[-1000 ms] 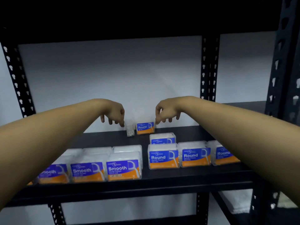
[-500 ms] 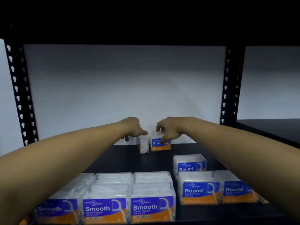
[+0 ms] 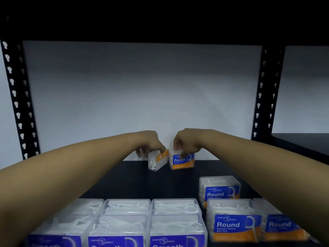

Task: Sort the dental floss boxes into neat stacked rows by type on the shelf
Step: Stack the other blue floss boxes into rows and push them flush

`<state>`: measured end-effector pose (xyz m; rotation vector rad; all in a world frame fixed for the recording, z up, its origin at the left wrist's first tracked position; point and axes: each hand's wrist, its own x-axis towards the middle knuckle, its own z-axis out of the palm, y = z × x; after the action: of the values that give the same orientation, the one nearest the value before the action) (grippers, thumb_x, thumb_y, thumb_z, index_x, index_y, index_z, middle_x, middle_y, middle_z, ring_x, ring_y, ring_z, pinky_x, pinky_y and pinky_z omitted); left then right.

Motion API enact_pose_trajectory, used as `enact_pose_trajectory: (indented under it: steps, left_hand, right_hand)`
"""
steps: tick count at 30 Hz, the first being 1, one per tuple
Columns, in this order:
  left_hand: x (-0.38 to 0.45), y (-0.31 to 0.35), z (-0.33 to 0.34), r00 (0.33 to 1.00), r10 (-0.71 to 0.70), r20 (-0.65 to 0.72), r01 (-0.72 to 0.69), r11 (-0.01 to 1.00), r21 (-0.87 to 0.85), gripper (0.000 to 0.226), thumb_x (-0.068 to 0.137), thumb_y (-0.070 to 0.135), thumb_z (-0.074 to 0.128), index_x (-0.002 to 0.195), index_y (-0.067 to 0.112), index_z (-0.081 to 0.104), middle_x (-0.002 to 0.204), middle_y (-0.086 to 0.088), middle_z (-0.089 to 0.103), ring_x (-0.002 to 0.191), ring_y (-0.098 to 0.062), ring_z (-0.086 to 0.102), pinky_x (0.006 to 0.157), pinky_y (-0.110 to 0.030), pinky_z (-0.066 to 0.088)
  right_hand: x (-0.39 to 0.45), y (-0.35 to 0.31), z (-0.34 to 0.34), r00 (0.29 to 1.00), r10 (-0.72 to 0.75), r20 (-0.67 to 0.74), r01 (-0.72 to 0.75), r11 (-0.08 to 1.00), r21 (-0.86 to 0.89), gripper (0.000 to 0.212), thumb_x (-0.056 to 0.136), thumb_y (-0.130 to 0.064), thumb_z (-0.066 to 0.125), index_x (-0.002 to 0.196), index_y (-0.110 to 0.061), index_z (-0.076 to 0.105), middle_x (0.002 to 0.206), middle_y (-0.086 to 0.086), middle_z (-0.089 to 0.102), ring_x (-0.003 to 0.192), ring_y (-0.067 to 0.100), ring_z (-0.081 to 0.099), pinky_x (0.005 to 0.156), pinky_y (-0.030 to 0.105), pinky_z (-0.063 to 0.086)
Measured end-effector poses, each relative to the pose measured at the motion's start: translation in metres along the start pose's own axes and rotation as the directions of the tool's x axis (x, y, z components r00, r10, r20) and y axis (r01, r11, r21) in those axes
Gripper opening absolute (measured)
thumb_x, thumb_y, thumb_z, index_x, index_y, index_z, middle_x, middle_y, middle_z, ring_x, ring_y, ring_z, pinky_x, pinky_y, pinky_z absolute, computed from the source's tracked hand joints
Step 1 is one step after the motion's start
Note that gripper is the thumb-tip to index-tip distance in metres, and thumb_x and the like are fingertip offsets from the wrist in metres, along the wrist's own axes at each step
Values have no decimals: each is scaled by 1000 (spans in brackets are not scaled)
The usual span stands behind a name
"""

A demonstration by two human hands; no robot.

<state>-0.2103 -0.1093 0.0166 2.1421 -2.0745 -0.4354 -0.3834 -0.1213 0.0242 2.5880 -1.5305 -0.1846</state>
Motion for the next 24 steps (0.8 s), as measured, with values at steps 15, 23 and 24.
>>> enact_pose_trajectory:
  steps: [15,23,24]
  left_hand:
    - [9,-18,-17,957,285,50,-287,919,271,44,79,-3,73,112,26,77,104,11,68,96,-12,61,80,-25,52]
    - [12,-22,-8,931,316,-184,-312,949,51,17,91,29,70,101,15,71,99,2,72,91,-16,65,78,-28,54]
    - [12,-21,-7,952,272,-141,-266,962,58,27,89,40,72,101,16,68,99,0,72,91,-16,67,77,-31,57]
  right_hand:
    - [8,4,-2,1000,4,-3,-4,1000,-3,48,79,-39,86,122,-29,69,123,0,68,105,22,66,93,40,58]
    - [13,0,-7,1000,0,16,0,999,-52,45,78,-38,87,119,-28,71,120,-1,67,105,20,64,92,37,56]
    - [13,0,-7,1000,-1,19,2,999,-54,45,79,-38,87,119,-27,71,120,-1,67,104,20,63,92,37,56]
